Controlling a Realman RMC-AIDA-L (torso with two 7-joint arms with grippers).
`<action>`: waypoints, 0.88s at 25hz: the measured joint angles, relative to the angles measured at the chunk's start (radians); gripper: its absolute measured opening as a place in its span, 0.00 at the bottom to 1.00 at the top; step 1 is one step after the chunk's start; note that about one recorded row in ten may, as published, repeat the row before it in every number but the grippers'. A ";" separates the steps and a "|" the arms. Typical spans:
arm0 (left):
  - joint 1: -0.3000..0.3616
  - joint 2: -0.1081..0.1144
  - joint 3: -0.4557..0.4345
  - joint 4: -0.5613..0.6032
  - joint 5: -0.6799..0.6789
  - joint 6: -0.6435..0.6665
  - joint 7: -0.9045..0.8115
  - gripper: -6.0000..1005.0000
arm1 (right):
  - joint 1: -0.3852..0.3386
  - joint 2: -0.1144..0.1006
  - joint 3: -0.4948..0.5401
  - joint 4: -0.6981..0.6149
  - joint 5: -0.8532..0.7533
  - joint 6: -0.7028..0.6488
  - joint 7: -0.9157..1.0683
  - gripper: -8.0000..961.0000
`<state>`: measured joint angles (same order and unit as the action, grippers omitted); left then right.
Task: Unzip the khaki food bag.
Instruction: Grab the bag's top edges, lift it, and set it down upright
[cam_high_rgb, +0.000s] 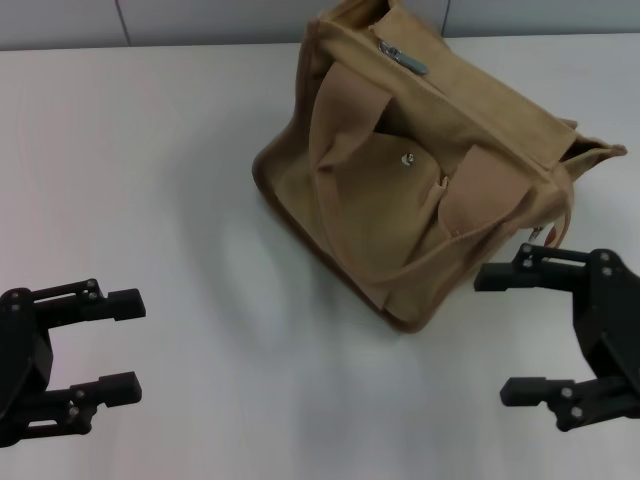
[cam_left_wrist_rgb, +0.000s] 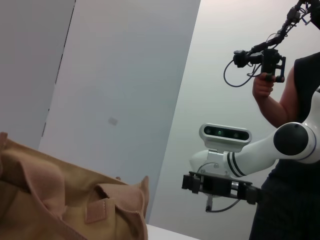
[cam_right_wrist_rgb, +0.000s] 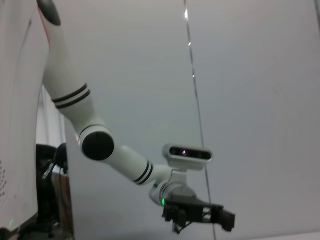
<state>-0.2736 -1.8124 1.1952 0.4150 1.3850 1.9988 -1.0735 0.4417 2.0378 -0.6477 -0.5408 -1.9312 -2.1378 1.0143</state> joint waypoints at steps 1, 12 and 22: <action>-0.003 -0.002 -0.001 0.000 0.003 -0.001 0.000 0.72 | 0.005 0.002 -0.002 0.000 -0.017 0.004 0.001 0.88; 0.002 -0.013 -0.026 -0.006 0.006 -0.003 -0.001 0.71 | 0.002 0.015 -0.003 -0.002 -0.040 0.011 0.002 0.88; 0.008 -0.085 -0.189 -0.010 0.010 -0.081 0.002 0.70 | -0.009 0.024 0.004 0.006 -0.042 0.086 0.003 0.88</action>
<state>-0.2651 -1.8971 1.0061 0.4047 1.3948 1.9181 -1.0712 0.4324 2.0619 -0.6442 -0.5346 -1.9728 -2.0518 1.0172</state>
